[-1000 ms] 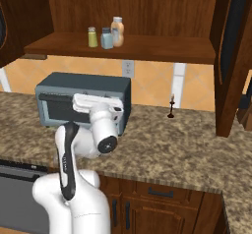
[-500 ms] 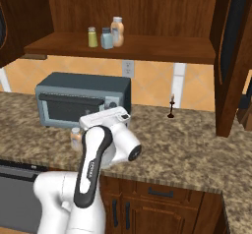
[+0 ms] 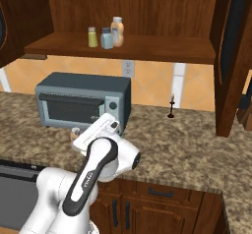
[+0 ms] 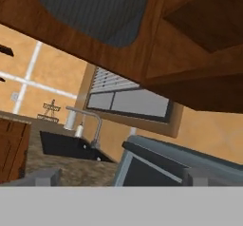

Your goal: Put the shaker and condiment bottle from the counter next to their counterparts in the cabinet.

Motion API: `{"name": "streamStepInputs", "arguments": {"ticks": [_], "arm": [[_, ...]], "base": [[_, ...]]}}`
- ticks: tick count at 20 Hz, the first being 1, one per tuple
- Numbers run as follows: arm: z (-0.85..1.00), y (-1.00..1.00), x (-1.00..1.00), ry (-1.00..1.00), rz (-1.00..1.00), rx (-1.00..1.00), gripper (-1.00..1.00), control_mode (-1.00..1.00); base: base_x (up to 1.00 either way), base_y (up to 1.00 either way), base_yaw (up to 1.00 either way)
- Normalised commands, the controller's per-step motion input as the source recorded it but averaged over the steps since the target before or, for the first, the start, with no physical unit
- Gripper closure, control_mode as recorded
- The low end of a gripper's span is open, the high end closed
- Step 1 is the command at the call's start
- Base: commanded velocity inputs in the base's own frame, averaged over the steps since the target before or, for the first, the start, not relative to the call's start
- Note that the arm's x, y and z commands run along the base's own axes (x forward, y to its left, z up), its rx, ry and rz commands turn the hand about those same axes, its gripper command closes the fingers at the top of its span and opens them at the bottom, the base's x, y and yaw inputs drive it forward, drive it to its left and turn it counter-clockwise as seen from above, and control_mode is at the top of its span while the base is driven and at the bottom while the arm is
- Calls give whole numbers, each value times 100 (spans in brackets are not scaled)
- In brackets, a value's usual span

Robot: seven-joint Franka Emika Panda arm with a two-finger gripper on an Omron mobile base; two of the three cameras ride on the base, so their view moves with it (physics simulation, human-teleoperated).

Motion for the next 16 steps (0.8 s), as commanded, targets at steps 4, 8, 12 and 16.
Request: {"name": "streamStepInputs", "arguments": {"ticks": [4,8,12,16], "arm": [[-4,21,-1,-7,17,-12,-100,-100],[-18,14,-13,0,13,-9,-100,-100],[-27,1,-14,0,3,-3,-100,-100],[-31,0,-16,0,2,0,-100,-100]], "base": [[0,0,0],[0,0,0],[0,0,0],[0,0,0]]}}
